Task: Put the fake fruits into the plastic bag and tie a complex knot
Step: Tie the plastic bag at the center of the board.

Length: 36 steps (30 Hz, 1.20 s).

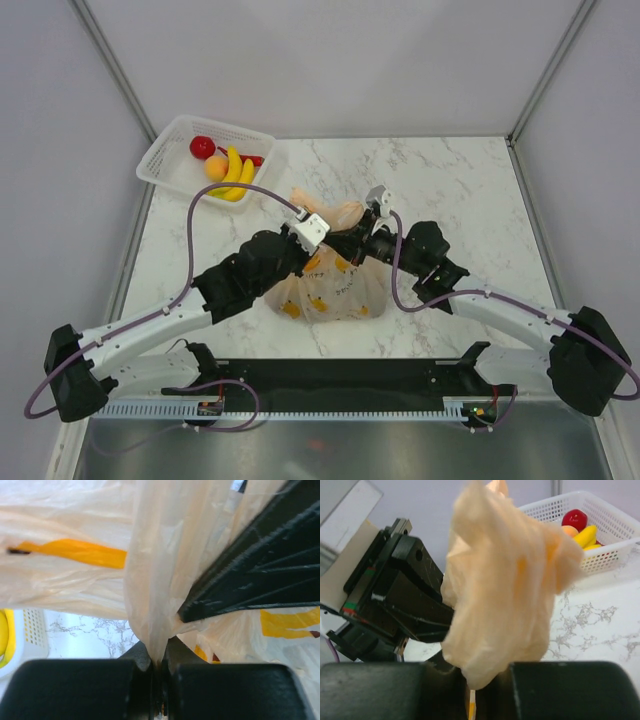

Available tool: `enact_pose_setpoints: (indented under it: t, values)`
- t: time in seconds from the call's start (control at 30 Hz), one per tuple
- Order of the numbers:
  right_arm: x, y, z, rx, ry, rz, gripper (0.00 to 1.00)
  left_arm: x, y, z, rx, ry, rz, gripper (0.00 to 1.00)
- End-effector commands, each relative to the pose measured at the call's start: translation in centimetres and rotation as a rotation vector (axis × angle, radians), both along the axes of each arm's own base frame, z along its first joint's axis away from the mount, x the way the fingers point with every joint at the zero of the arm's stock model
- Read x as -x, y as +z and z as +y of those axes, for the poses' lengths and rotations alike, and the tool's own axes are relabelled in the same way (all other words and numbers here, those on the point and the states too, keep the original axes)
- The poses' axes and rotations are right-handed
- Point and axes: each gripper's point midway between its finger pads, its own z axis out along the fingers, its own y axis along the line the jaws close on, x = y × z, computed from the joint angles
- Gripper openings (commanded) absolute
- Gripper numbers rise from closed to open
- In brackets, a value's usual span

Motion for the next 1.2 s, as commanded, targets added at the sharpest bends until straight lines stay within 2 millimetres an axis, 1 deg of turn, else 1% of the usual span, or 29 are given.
enact_pose_setpoints:
  t: [0.0,0.03,0.07,0.1,0.13,0.23,0.27,0.37,0.53,0.6,0.7,0.73,0.77,0.87,0.97,1.1,1.13,1.17]
  values:
    - [0.4,1.7,-1.0,-0.038,-0.015,-0.079,0.21,-0.7,1.1,0.3,0.056,0.052,-0.016,0.02]
    - [0.5,1.4,-1.2,-0.032,-0.019,-0.079,0.29,-0.7,1.2,0.2,0.057,0.049,-0.017,0.02]
    - [0.7,1.7,-1.5,-0.033,-0.025,-0.095,0.32,-0.7,1.2,0.2,0.057,0.045,-0.016,0.02]
    - [0.6,1.4,-1.7,-0.026,-0.037,-0.095,0.36,-0.7,1.2,0.1,0.056,0.043,-0.017,0.02]
    - [0.8,1.5,-2.1,-0.016,-0.042,-0.114,0.49,-0.7,1.3,-0.1,0.061,0.038,-0.014,0.02]
    - [0.9,1.2,-2.3,-0.01,-0.047,-0.117,0.55,-0.6,1.3,-0.3,0.065,0.024,-0.009,0.02]
    - [0.8,1.2,-2.4,-0.008,-0.055,-0.12,0.58,-0.5,1.3,-0.5,0.067,0.015,-0.006,0.02]
    - [0.7,1.4,-2.4,-0.012,-0.061,-0.121,0.64,0.1,1.1,-1.2,0.067,-0.037,0.003,0.02]
    - [0.5,1.5,-2.0,-0.021,-0.055,-0.112,0.66,0.6,0.9,-2.2,0.049,-0.111,0.006,0.02]
    - [0.4,1.6,-1.9,-0.03,-0.055,-0.105,0.66,0.7,0.3,-2.5,0.031,-0.127,0.017,0.02]
    - [-0.1,1.9,-1.8,-0.039,-0.072,-0.097,0.66,0.7,0.0,-2.7,-0.002,-0.137,0.013,0.02]
    - [-0.3,1.6,-1.7,-0.031,-0.073,-0.087,0.66,0.6,0.0,-2.6,-0.011,-0.13,0.008,0.02]
    - [-0.3,2.0,-1.5,-0.038,-0.066,-0.089,0.66,0.5,-0.1,-2.5,-0.018,-0.124,0.009,0.02]
    - [-0.6,2.1,-1.1,-0.048,-0.06,-0.076,0.65,0.1,0.1,-1.9,-0.035,-0.092,-0.013,0.02]
    - [-0.7,2.1,-0.9,-0.048,-0.058,-0.073,0.65,-0.5,1.1,-0.8,-0.037,-0.035,-0.048,0.02]
    - [-0.4,1.8,-1.3,-0.025,-0.057,-0.092,0.67,-1.4,2.6,1.2,-0.023,0.085,-0.09,0.02]
    - [-0.4,1.4,-1.3,-0.006,-0.059,-0.085,0.73,-1.5,2.9,1.5,-0.011,0.098,-0.091,0.02]
    - [-0.6,1.3,-1.4,0.007,-0.066,-0.094,0.74,-1.4,3.1,1.6,-0.002,0.101,-0.094,0.02]
